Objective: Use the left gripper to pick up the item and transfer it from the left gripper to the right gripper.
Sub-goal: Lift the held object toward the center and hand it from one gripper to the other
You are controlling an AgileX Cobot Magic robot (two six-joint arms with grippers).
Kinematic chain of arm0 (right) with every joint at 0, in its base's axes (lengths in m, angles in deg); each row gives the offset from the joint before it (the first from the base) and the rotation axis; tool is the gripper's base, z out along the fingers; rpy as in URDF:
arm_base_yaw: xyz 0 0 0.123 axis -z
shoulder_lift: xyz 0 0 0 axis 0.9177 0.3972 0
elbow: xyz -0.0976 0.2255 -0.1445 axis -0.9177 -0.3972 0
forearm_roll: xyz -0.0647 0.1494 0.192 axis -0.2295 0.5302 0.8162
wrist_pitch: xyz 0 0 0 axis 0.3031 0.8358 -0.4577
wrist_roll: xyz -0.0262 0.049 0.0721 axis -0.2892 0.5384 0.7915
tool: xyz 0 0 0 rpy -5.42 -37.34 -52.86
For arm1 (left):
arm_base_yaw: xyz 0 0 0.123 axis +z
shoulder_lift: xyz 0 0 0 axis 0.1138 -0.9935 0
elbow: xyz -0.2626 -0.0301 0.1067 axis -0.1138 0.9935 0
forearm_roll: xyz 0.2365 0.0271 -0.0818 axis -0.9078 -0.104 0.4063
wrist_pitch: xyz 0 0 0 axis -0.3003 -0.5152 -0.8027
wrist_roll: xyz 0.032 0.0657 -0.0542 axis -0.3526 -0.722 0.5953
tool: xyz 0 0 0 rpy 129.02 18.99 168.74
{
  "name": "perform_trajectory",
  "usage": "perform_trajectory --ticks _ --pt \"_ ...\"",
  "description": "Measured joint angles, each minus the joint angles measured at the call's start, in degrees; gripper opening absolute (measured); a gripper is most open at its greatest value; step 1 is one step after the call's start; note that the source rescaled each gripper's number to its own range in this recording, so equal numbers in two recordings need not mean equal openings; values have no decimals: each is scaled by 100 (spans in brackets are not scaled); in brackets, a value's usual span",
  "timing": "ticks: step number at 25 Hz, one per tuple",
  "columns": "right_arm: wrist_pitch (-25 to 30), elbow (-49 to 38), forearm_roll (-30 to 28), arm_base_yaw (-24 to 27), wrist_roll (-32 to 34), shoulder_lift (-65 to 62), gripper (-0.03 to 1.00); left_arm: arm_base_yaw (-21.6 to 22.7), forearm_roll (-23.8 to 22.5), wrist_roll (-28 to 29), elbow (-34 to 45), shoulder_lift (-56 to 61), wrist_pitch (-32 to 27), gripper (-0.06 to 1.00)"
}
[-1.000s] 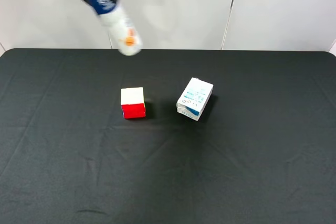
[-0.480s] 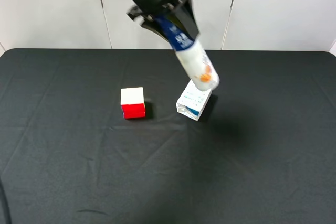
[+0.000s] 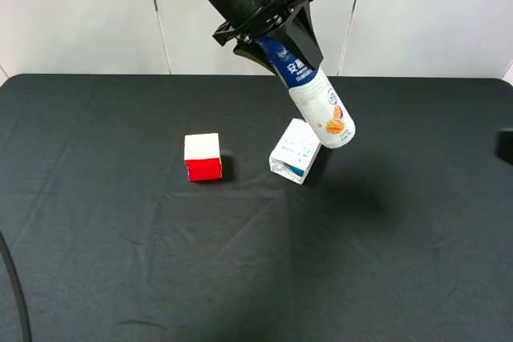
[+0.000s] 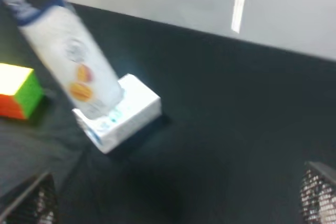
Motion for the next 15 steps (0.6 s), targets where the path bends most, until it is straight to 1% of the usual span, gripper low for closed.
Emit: perform_trajectory --ticks 4,8,11,15 --pt "-638 14 -168 -1053 -255 805 100 0 0 -4 0 0 0 0" --pt "-1412 146 -364 -1833 -311 1853 100 0 49 -4 0 0 0 0" --pt "-1991 376 -378 -2255 -326 2659 100 0 49 -6 0 0 0 0" --pt "-2467 689 -378 -2606 -345 3695 100 0 49 -13 0 0 0 0"
